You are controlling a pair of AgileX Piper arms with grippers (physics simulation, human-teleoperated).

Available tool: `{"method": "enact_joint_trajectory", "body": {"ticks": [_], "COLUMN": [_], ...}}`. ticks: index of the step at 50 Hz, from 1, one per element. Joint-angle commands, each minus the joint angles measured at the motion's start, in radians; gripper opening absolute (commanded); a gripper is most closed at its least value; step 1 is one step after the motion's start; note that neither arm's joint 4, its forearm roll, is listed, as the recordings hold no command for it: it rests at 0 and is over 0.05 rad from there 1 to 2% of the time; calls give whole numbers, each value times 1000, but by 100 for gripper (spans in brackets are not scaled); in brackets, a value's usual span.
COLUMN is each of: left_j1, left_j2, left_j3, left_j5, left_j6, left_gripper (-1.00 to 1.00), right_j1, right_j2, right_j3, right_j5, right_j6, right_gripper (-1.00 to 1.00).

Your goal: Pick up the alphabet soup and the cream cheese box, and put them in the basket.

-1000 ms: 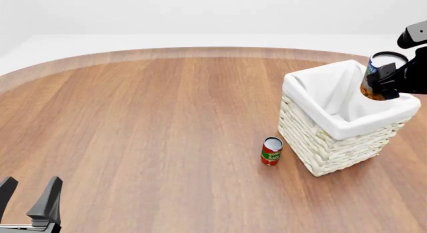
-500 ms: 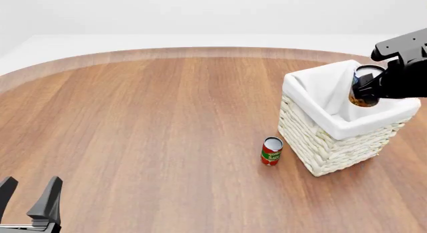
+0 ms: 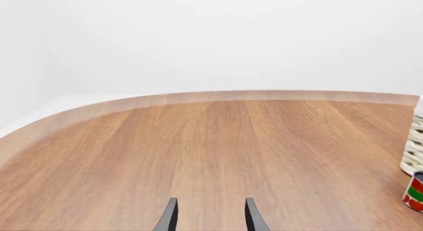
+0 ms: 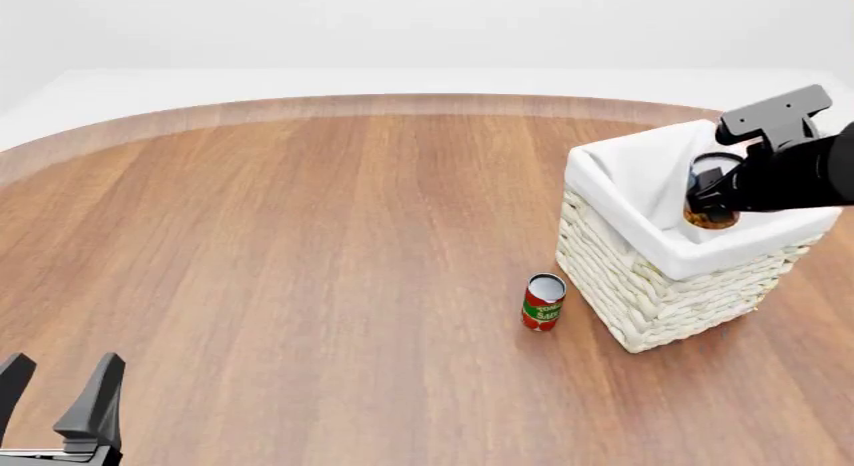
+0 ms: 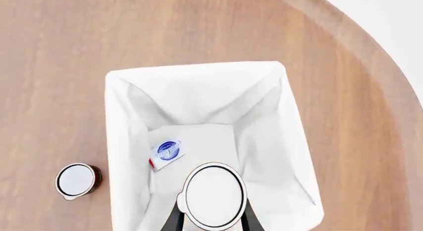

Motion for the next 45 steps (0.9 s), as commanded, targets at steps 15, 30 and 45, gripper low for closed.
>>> {"method": "enact_joint_trajectory", "body": {"ticks": [15, 30, 45], "left_j1": [0, 0, 0], "left_j2": [-1, -1, -1], "left_j3": [0, 0, 0], "left_j5": [1, 1, 1], "left_j6": [0, 0, 0], "left_gripper": [100, 100, 100], "right_j1": [4, 7, 10], "right_j2": [52, 103, 132], "right_j3": [-9, -5, -31], "right_j5": [-33, -68, -72], "right_j6": [17, 7, 8], "right_gripper": [-100, -100, -100]}}
